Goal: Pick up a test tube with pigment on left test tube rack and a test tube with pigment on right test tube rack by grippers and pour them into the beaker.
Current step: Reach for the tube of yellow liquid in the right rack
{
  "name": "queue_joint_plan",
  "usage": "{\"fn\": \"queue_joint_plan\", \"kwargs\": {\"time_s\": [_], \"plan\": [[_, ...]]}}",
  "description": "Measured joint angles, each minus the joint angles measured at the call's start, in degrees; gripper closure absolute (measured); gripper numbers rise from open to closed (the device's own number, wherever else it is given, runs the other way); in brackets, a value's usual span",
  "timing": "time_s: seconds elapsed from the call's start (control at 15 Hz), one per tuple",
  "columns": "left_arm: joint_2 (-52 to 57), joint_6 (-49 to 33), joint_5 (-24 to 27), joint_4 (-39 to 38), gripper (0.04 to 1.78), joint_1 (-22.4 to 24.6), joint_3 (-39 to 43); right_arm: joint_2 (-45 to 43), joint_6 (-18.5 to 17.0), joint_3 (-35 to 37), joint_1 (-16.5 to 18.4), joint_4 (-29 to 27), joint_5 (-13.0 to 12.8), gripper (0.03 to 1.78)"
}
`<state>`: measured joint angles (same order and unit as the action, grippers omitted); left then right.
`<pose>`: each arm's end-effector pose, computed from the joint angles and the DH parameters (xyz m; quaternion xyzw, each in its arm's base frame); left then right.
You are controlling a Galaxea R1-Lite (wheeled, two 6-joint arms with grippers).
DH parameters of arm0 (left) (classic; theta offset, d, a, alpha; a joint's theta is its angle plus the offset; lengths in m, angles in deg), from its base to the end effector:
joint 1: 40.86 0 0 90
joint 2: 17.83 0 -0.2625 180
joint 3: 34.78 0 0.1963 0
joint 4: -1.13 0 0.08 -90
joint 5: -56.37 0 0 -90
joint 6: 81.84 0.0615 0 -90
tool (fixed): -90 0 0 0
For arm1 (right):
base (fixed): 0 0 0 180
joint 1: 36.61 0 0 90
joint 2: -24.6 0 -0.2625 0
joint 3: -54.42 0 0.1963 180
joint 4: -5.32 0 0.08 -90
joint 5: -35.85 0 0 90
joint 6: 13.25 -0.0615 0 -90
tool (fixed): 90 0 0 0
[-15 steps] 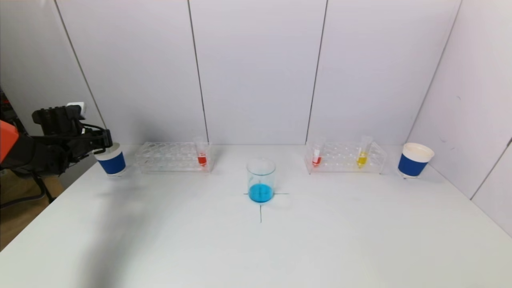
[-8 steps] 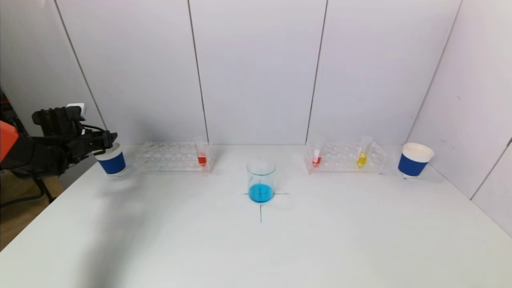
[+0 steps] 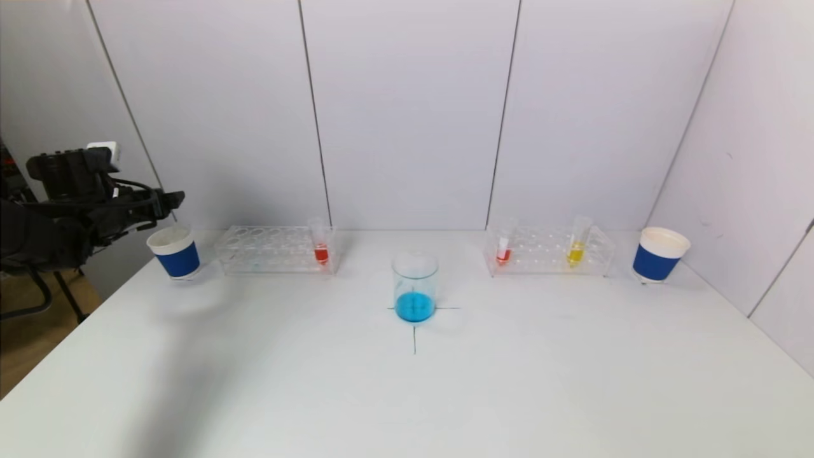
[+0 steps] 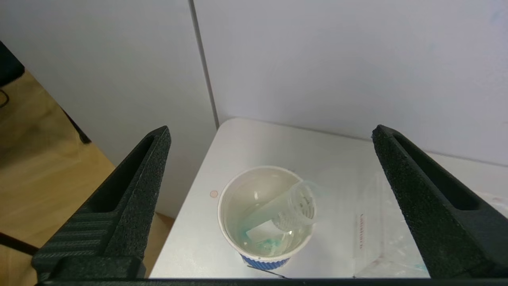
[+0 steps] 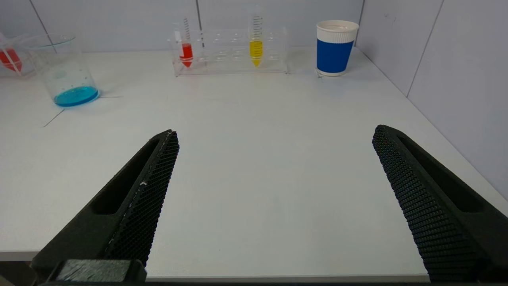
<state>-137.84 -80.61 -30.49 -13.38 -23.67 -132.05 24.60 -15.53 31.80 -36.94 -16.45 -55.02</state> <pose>0.4331 0.1304 0.1312 -0.0020 0.0719 0.1212 0.9900 0.0602 -0.0006 0.0776 0.0200 -0.0075 -0.0046 0.9998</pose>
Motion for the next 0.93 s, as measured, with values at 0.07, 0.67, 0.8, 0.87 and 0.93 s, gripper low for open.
{"fn": "queue_joint_plan", "kwargs": {"time_s": [0.07, 0.67, 0.8, 0.87, 0.93], "plan": [[2.7, 0.0, 0.6, 0.2, 0.06, -0.2, 0.9, 0.0, 0.0, 0.0, 0.0, 0.0, 0.0, 0.04], [38.1, 0.7, 1.7, 3.0, 0.06, -10.0, 24.3, 0.0, 0.0, 0.0, 0.0, 0.0, 0.0, 0.04], [47.6, 0.8, 1.5, 6.4, 0.06, -13.1, 30.9, 0.0, 0.0, 0.0, 0.0, 0.0, 0.0, 0.04], [52.0, 0.9, 1.4, 7.9, 0.06, -14.0, 34.2, 0.0, 0.0, 0.0, 0.0, 0.0, 0.0, 0.04], [56.6, 1.2, 1.2, 9.0, 0.06, -14.7, 37.7, 0.0, 0.0, 0.0, 0.0, 0.0, 0.0, 0.04]]}}
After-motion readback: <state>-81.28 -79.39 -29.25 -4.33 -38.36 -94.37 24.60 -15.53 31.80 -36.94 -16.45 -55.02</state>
